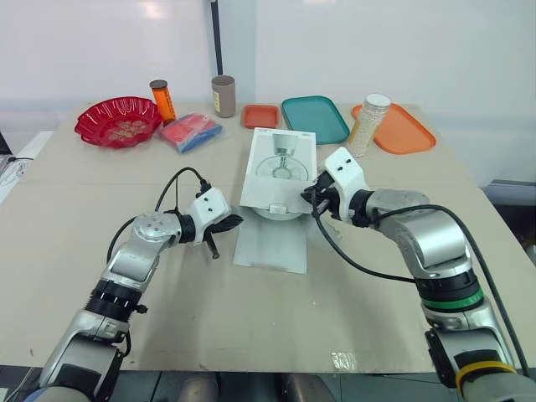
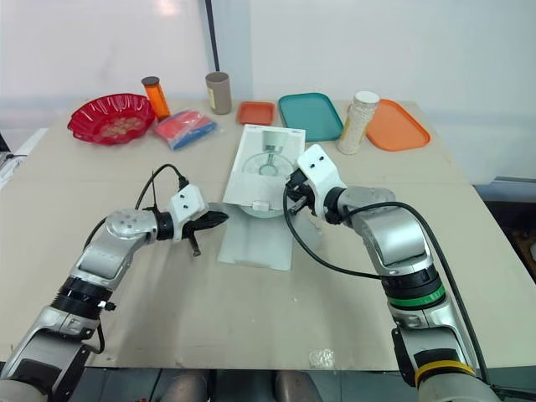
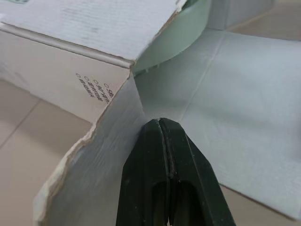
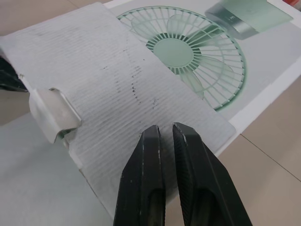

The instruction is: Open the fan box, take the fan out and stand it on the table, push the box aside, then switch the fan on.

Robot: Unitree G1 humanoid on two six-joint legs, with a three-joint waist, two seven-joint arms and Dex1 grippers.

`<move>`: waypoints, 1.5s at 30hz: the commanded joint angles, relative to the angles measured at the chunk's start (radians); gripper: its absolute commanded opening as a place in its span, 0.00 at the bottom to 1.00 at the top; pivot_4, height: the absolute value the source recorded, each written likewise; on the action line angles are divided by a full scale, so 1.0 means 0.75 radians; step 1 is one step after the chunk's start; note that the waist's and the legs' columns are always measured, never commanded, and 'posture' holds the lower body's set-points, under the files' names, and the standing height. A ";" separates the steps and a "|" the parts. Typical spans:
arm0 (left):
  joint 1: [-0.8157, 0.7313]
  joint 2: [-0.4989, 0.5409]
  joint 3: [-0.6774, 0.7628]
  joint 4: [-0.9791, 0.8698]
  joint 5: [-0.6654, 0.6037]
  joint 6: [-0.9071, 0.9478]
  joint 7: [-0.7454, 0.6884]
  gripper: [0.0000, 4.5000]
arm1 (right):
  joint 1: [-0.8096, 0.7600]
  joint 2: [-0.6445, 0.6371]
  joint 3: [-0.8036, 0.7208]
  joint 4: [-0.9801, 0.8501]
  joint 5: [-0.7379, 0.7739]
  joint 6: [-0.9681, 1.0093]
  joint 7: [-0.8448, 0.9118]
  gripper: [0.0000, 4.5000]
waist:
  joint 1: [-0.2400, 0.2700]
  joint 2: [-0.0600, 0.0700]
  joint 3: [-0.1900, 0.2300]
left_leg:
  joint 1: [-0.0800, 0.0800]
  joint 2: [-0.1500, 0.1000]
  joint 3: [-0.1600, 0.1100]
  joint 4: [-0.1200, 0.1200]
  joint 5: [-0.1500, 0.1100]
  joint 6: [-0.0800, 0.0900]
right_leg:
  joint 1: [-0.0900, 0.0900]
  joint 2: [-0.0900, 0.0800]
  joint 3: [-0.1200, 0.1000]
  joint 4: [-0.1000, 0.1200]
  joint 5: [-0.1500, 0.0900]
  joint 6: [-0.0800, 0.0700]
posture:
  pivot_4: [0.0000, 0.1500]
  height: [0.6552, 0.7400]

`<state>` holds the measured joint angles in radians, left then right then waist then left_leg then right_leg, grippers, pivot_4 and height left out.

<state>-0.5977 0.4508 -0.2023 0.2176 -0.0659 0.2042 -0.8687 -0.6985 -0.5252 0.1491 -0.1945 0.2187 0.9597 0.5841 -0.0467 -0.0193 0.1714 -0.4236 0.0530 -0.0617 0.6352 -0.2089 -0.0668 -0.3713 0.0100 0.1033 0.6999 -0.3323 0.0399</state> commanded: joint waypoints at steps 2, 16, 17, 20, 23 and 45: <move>-0.029 0.008 0.023 -0.019 -0.006 -0.045 -0.009 0.00 | -0.011 -0.010 -0.007 -0.022 -0.005 -0.012 -0.003 0.09 | -0.001 0.000 0.000 | 0.000 0.000 0.000 0.000 0.000 0.000 | 0.000 0.000 0.000 0.000 0.000 0.000 | 1.00 1.00; 0.346 0.018 0.281 -0.740 -0.557 0.644 0.081 0.12 | -0.022 0.036 -0.016 -0.032 0.012 0.022 -0.038 0.09 | -0.002 0.000 0.000 | 0.000 0.001 0.000 0.000 0.000 0.000 | 0.000 0.000 0.000 0.000 0.000 0.000 | 1.00 1.00; 0.360 0.013 0.292 -0.767 -0.578 0.684 0.111 0.17 | -0.020 0.033 -0.015 -0.036 0.013 0.024 -0.035 0.09 | -0.002 0.000 0.000 | 0.000 0.001 0.000 0.000 0.000 0.000 | 0.000 0.000 0.000 0.000 0.000 0.000 | 1.00 1.00; 0.402 -0.031 0.361 -0.817 -0.698 0.822 0.200 0.42 | -0.013 0.022 -0.009 -0.035 0.012 0.023 -0.024 0.09 | -0.001 0.000 0.000 | 0.000 0.001 0.000 0.000 0.000 0.000 | 0.001 0.000 0.000 0.000 0.000 0.000 | 1.00 1.00; 0.434 -0.129 0.463 -0.862 -0.889 1.009 0.343 0.63 | -0.017 0.019 -0.004 -0.025 0.012 0.018 -0.017 0.09 | -0.001 0.000 0.000 | 0.000 0.001 0.000 0.000 0.000 0.000 | 0.001 0.000 0.000 0.000 0.000 0.000 | 1.00 1.00; 0.430 -0.420 0.650 -0.670 -1.335 1.297 0.808 0.98 | -0.026 -0.044 0.000 -0.005 -0.004 0.034 0.005 0.09 | 0.001 0.000 0.000 | 0.001 0.000 0.000 0.000 0.001 -0.001 | 0.001 -0.001 0.000 -0.001 0.000 0.000 | 1.00 1.00</move>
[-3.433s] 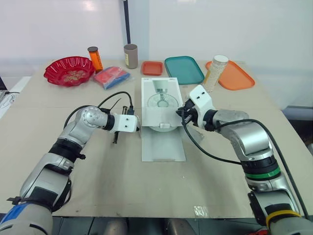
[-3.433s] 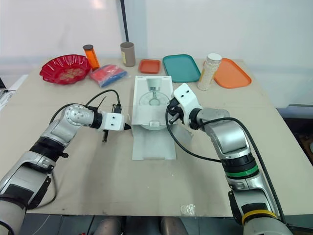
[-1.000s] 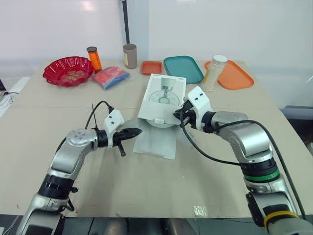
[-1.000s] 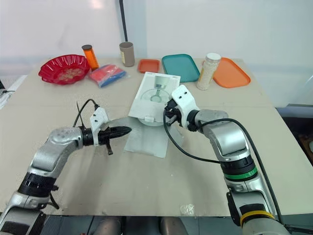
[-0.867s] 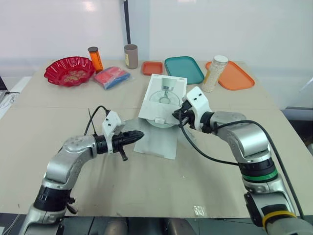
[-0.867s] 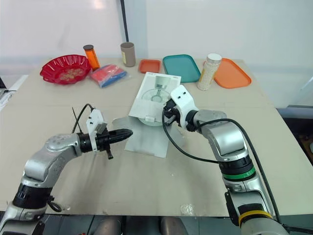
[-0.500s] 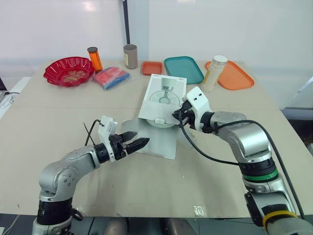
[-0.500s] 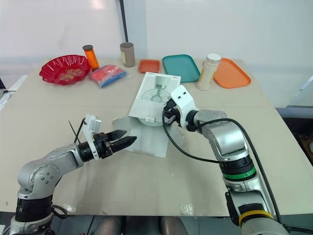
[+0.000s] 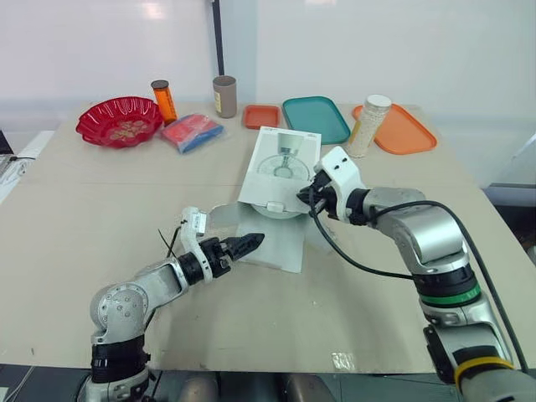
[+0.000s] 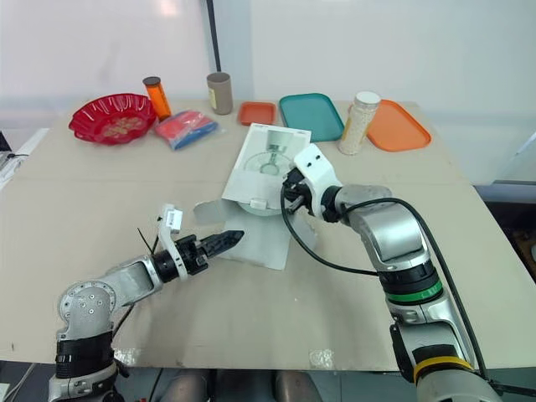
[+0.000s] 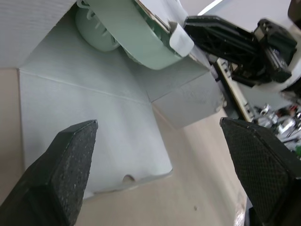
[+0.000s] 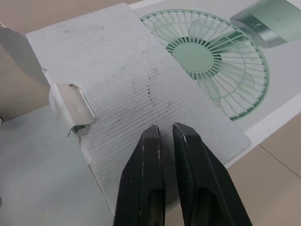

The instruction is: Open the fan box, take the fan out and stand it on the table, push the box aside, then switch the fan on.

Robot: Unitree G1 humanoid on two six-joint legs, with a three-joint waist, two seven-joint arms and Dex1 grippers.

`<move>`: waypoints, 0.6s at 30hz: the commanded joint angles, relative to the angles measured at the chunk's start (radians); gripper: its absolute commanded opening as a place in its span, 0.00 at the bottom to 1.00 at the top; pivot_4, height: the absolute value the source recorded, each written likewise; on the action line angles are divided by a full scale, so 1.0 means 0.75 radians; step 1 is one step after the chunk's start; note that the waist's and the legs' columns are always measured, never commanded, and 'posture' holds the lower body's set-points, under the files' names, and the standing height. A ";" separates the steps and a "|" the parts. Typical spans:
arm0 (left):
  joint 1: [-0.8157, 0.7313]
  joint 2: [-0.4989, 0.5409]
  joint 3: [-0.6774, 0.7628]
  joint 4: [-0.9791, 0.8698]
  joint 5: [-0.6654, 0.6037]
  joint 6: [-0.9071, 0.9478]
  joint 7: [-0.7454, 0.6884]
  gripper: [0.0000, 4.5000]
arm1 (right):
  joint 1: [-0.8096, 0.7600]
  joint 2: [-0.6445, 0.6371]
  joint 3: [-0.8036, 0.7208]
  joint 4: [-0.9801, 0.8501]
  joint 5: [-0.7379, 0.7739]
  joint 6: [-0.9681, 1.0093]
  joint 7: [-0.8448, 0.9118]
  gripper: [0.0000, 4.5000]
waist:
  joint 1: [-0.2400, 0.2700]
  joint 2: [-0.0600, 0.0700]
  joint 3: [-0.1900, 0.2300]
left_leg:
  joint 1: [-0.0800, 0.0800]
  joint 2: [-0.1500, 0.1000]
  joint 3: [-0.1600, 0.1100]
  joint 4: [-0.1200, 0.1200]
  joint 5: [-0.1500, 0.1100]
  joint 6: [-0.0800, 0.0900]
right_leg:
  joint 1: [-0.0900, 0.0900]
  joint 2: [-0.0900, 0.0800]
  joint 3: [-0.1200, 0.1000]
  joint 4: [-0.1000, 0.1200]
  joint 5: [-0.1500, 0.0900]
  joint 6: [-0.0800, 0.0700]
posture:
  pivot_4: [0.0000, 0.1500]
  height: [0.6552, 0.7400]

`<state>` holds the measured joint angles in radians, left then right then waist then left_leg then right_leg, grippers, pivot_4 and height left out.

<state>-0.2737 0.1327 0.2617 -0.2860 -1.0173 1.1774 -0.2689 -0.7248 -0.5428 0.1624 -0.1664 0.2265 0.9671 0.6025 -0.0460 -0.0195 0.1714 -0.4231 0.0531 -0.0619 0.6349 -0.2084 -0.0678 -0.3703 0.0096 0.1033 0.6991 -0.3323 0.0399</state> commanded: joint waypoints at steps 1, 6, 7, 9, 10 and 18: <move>-0.011 -0.004 0.021 0.026 -0.058 -0.012 0.013 0.98 | 0.014 -0.025 -0.021 -0.031 -0.015 0.013 -0.018 0.09 | 0.000 0.000 0.000 | 0.000 0.000 0.000 0.000 0.000 0.000 | 0.000 0.000 0.000 0.000 0.000 0.000 | 1.00 1.00; -0.015 -0.023 0.041 0.058 -0.092 -0.036 0.040 0.98 | 0.017 -0.022 -0.023 -0.031 -0.007 0.037 -0.031 0.09 | 0.000 0.000 0.000 | 0.000 0.000 0.000 0.000 0.001 -0.002 | 0.000 0.000 0.000 0.000 0.000 0.000 | 1.00 1.00; 0.007 -0.019 0.031 0.031 -0.104 -0.030 0.031 0.98 | 0.021 -0.029 -0.023 -0.041 -0.003 0.041 -0.025 0.09 | 0.000 0.000 0.000 | 0.000 0.000 0.000 0.000 0.001 -0.002 | 0.000 0.000 0.000 0.000 0.000 0.000 | 1.00 1.00; 0.038 -0.027 0.020 0.004 -0.136 -0.022 0.031 0.98 | 0.025 -0.042 -0.017 -0.035 -0.011 0.030 -0.017 0.09 | 0.001 0.000 0.000 | 0.000 0.000 0.000 0.000 0.001 -0.002 | 0.000 0.000 0.000 0.000 0.000 0.000 | 1.00 1.00; 0.048 -0.048 0.040 0.006 -0.164 -0.037 0.059 0.98 | 0.023 -0.044 -0.015 -0.028 -0.014 0.029 -0.018 0.09 | 0.001 0.000 0.000 | 0.000 0.000 0.000 0.000 0.001 -0.002 | 0.000 0.000 0.000 -0.001 0.000 0.000 | 1.00 1.00; 0.122 -0.012 0.084 -0.046 -0.329 -0.062 0.090 0.98 | -0.029 -0.031 0.013 0.042 -0.022 -0.022 -0.001 0.09 | -0.001 -0.001 0.000 | 0.000 0.000 0.000 -0.001 0.002 -0.003 | 0.000 0.000 0.000 -0.001 0.000 0.000 | 1.00 1.00</move>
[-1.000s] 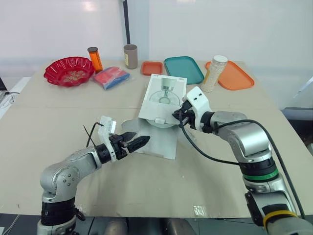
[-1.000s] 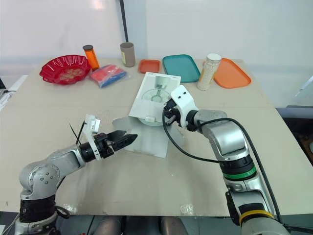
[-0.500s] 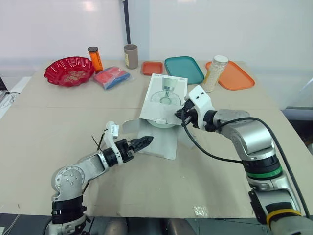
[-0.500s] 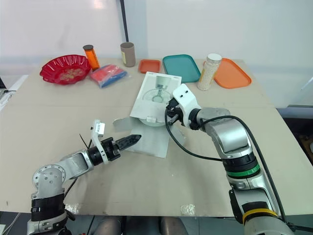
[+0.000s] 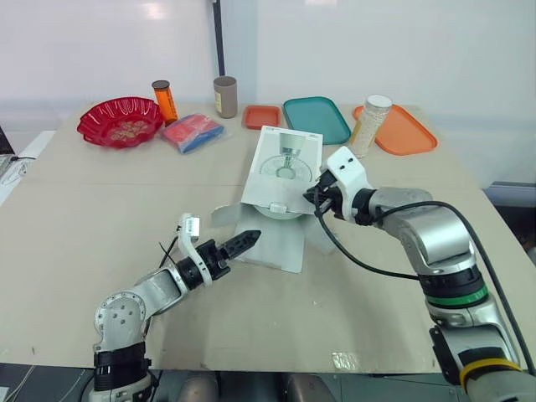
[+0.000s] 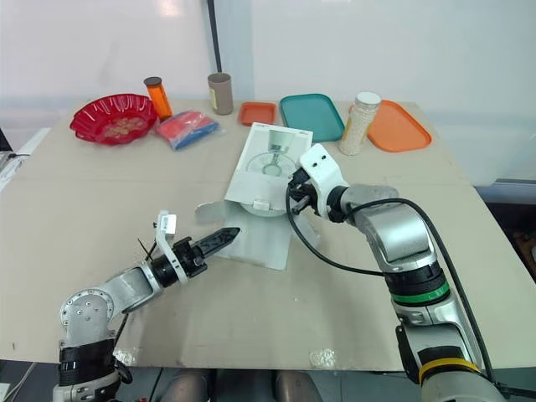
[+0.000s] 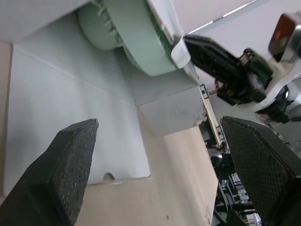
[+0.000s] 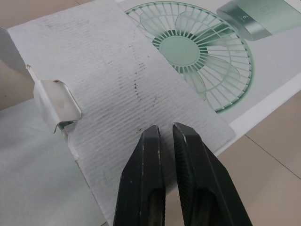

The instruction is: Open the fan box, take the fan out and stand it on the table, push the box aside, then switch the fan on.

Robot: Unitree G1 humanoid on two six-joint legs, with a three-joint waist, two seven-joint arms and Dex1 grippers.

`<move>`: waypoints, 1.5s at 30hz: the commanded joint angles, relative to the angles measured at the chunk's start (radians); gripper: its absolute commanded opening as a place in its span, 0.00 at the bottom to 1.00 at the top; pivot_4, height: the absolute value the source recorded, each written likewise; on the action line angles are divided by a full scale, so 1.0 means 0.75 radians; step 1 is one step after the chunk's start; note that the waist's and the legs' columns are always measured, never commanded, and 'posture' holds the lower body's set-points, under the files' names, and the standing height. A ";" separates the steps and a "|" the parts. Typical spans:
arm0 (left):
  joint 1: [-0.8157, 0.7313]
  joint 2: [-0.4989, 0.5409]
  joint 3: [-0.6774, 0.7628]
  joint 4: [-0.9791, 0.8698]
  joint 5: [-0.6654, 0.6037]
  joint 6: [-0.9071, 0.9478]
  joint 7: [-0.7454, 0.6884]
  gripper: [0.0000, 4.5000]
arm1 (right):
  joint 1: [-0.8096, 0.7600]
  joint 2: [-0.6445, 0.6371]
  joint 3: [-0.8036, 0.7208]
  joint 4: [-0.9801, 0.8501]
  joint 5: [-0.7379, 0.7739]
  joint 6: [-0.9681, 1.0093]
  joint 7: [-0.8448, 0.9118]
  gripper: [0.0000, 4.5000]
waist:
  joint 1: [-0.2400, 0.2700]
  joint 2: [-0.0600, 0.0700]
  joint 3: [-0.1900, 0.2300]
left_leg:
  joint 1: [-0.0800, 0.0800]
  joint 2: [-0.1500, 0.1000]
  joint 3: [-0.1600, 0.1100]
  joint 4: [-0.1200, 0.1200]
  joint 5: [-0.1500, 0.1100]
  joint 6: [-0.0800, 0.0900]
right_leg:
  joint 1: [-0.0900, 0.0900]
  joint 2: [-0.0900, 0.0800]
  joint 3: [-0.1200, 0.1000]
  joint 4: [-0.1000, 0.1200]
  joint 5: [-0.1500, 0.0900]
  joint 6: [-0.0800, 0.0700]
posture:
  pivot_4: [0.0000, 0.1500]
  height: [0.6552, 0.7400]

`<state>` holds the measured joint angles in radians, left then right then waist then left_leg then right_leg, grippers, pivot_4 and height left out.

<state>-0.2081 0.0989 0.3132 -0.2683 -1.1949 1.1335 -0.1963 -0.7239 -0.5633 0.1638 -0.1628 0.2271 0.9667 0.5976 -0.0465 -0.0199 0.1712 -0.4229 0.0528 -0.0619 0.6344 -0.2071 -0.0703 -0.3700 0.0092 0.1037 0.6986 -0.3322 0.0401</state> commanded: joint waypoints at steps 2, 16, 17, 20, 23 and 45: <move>0.046 0.057 0.017 -0.085 -0.134 -0.023 -0.030 0.98 | -0.050 0.008 0.015 0.070 -0.027 -0.041 0.009 0.09 | 0.000 0.000 0.000 | 0.000 0.000 0.000 -0.001 0.000 0.000 | 0.000 0.000 0.000 0.000 0.000 0.000 | 1.00 1.00; 0.006 -0.025 -0.184 0.038 -0.006 -0.142 0.037 0.98 | -0.086 0.012 0.042 0.141 -0.069 -0.105 0.042 0.09 | 0.001 0.000 0.000 | 0.000 0.000 0.000 -0.001 0.001 -0.001 | 0.000 0.000 0.000 0.000 0.000 0.000 | 1.00 1.00; 0.001 -0.030 -0.180 0.046 -0.009 -0.146 0.044 0.98 | -0.088 0.012 0.041 0.144 -0.071 -0.106 0.044 0.09 | 0.001 0.000 0.000 | 0.000 0.000 0.000 -0.001 0.001 -0.001 | 0.000 0.000 0.000 -0.001 0.000 0.000 | 1.00 1.00; -0.021 -0.061 -0.180 0.073 -0.001 -0.182 0.065 0.98 | -0.104 0.009 0.027 0.158 -0.071 -0.105 0.048 0.09 | 0.001 0.000 0.000 | 0.000 0.000 0.000 -0.001 0.001 -0.001 | 0.000 0.000 0.000 0.000 0.000 0.000 | 1.00 1.00; -0.073 -0.123 -0.194 0.151 0.052 -0.243 0.108 0.98 | -0.134 0.011 0.001 0.172 -0.062 -0.097 0.044 0.09 | 0.001 0.000 0.000 | 0.000 -0.001 0.000 -0.001 0.001 -0.001 | 0.000 0.000 0.000 -0.001 0.000 0.000 | 1.00 1.00; -0.272 -0.339 -0.179 0.429 0.177 -0.410 0.175 0.98 | -0.133 -0.008 0.001 0.132 -0.060 -0.068 0.047 0.09 | 0.002 -0.001 0.000 | -0.001 -0.002 0.000 -0.002 0.001 -0.002 | 0.000 0.000 0.000 -0.002 0.000 0.000 | 1.00 1.00</move>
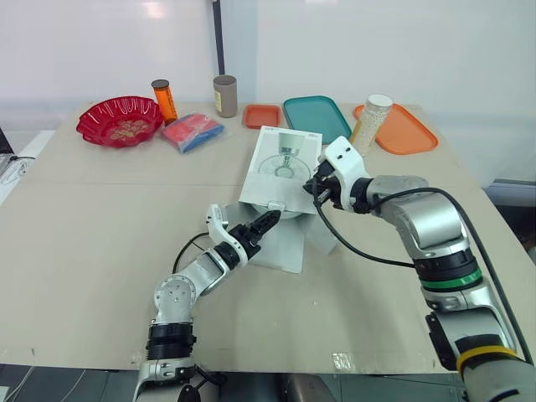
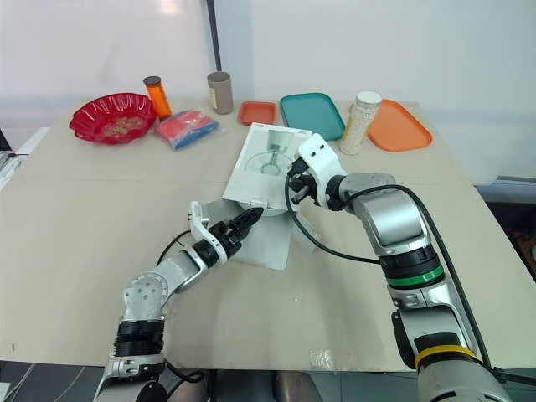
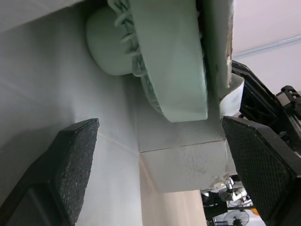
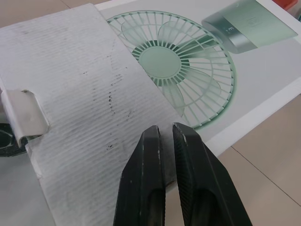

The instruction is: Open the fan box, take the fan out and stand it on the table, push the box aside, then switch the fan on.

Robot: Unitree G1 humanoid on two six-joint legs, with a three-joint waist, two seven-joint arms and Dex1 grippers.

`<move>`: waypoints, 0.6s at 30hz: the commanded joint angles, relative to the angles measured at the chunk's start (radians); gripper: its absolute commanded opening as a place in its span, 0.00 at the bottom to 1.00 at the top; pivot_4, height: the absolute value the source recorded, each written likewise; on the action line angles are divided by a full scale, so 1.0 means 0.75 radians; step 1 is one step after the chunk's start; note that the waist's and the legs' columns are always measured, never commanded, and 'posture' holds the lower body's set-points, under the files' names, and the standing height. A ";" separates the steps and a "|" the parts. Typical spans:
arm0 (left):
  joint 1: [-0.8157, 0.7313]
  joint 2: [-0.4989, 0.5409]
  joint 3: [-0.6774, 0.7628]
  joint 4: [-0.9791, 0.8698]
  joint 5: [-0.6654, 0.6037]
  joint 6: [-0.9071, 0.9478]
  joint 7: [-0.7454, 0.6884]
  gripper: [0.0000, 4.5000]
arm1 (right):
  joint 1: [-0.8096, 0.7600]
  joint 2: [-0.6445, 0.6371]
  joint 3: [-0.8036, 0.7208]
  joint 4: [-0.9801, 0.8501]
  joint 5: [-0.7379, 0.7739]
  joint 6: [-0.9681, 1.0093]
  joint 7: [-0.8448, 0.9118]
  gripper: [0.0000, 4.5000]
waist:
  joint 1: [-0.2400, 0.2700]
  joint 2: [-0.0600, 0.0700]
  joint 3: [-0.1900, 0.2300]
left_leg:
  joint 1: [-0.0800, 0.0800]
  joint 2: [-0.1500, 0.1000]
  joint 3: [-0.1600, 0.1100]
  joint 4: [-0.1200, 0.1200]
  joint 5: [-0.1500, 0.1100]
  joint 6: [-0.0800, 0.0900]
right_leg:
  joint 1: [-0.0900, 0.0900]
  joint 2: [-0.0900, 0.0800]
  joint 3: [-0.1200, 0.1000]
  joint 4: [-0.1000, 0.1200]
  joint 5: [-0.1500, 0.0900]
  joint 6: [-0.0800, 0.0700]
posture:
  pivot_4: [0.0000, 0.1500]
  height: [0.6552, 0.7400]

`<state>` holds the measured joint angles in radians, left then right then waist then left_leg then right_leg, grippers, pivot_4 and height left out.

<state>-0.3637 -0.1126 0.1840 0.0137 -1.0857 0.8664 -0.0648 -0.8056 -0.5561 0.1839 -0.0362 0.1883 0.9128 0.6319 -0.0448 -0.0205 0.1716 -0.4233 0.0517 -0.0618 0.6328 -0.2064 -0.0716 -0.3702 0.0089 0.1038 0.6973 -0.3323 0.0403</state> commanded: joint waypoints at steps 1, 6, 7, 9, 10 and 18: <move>-0.068 -0.058 -0.006 0.056 0.037 -0.056 -0.003 0.98 | -0.023 -0.019 -0.025 -0.039 -0.008 0.004 0.001 0.09 | 0.000 0.000 0.000 | 0.000 0.000 0.000 0.000 0.000 0.000 | 0.000 0.000 0.000 0.000 0.000 0.000 | 1.00 1.00; -0.089 -0.073 0.005 0.099 0.055 -0.078 -0.012 0.85 | -0.009 -0.024 -0.025 -0.051 -0.008 0.006 0.000 0.09 | 0.000 0.000 0.000 | 0.000 0.000 0.000 0.000 0.000 0.000 | 0.000 0.000 0.000 0.000 0.000 0.000 | 1.00 1.00; -0.094 -0.079 0.003 0.104 0.057 -0.082 -0.014 0.79 | -0.008 -0.025 -0.022 -0.051 -0.009 0.005 0.001 0.09 | 0.000 0.000 0.000 | 0.000 0.000 0.000 0.000 0.000 0.000 | 0.000 0.000 0.000 0.000 0.000 0.000 | 1.00 1.00; -0.100 -0.092 0.010 0.109 0.052 -0.084 -0.019 0.79 | -0.006 -0.024 -0.018 -0.054 -0.010 0.005 0.001 0.09 | 0.000 0.000 0.000 | 0.000 0.000 0.000 0.000 0.000 0.000 | 0.000 0.000 0.000 0.000 0.000 0.000 | 1.00 1.00; -0.103 -0.100 0.019 0.113 0.044 -0.085 -0.019 0.79 | -0.007 -0.023 -0.016 -0.053 -0.010 0.004 0.001 0.09 | 0.000 0.000 0.000 | 0.000 0.000 0.000 0.000 0.000 0.000 | 0.000 0.000 0.000 0.000 0.000 0.000 | 1.00 1.00; -0.118 -0.119 0.070 0.141 0.026 -0.086 -0.022 0.73 | -0.006 -0.017 -0.007 -0.050 -0.017 -0.002 0.000 0.09 | 0.000 0.000 0.000 | 0.000 0.000 0.000 -0.001 0.000 -0.001 | 0.000 0.000 0.000 -0.001 0.000 0.000 | 1.00 1.00</move>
<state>-0.4416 -0.1921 0.2218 0.1244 -1.0441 0.8057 -0.0733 -0.8038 -0.5619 0.1885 -0.0460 0.1829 0.9135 0.6314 -0.0448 -0.0208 0.1718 -0.4232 0.0515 -0.0619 0.6321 -0.2062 -0.0720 -0.3703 0.0089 0.1039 0.6969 -0.3324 0.0406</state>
